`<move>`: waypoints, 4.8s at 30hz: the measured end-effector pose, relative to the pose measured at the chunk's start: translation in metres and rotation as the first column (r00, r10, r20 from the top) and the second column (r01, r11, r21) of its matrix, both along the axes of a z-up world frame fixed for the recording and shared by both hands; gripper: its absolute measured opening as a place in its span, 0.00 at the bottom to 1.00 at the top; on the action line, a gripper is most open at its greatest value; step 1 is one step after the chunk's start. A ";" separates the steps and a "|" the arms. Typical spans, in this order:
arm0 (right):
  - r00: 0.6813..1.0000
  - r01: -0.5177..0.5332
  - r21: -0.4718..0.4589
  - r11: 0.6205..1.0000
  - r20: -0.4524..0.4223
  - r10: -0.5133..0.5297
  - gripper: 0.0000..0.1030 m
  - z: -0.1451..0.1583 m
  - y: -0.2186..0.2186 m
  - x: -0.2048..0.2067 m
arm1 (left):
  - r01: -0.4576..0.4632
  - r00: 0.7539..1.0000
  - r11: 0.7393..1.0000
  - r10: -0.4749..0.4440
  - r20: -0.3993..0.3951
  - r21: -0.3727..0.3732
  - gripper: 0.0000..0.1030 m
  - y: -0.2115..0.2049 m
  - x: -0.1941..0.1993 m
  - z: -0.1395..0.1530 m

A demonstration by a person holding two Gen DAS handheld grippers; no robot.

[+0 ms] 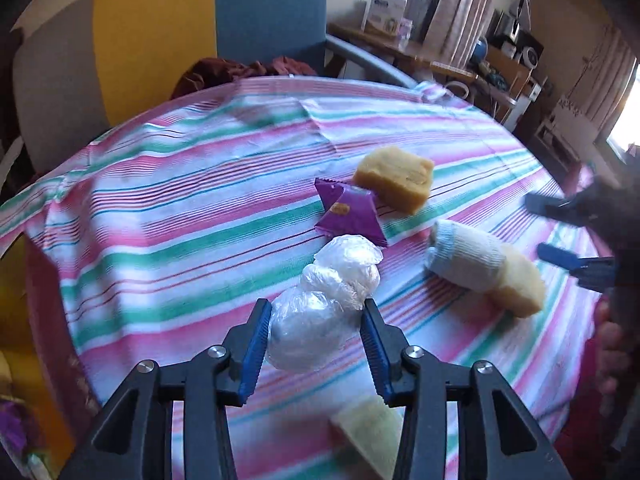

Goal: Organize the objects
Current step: 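Grasp the white plastic-wrapped bundle with the left gripper, then grasp the second yellow sponge cake with the right gripper, then carry the plastic-wrapped bundle into the gold tray and open the left gripper, then carry the sponge cake into the tray beside the bundle and open the right gripper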

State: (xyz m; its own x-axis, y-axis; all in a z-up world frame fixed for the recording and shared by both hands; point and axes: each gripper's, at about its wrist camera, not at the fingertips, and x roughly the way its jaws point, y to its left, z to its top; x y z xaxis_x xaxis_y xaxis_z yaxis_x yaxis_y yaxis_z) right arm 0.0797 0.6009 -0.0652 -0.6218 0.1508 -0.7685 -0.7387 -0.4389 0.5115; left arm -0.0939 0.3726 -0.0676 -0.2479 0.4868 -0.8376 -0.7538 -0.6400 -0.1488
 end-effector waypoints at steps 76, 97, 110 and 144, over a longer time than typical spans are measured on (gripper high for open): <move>0.789 -0.573 0.190 0.797 0.391 0.474 0.52 -0.024 -0.100 -0.038 | -0.503 0.865 0.843 0.488 0.118 0.193 0.44 -0.298 0.016 0.037; 0.763 -0.614 0.200 0.764 0.398 0.509 0.52 -0.026 -0.105 -0.045 | -0.597 0.800 0.802 0.591 0.103 0.026 0.44 -0.249 -0.126 -0.007; 0.755 -0.624 0.201 0.755 0.404 0.517 0.53 -0.029 -0.106 -0.047 | -0.675 0.728 0.737 0.671 0.142 -0.029 0.57 -0.266 -0.156 -0.031; 0.733 -0.649 0.233 0.724 0.446 0.514 0.53 -0.032 -0.112 -0.049 | -0.555 0.816 0.825 0.565 -0.122 0.103 0.57 -0.289 0.030 0.043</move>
State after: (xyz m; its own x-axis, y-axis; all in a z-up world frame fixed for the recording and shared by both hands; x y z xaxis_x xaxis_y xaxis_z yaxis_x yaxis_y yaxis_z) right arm 0.0305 0.4891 -0.0968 -0.3975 0.1432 -0.9064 -0.3606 -0.9327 0.0108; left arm -0.0634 0.0834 -0.0241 -0.6058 0.2753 -0.7465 -0.2836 -0.9513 -0.1207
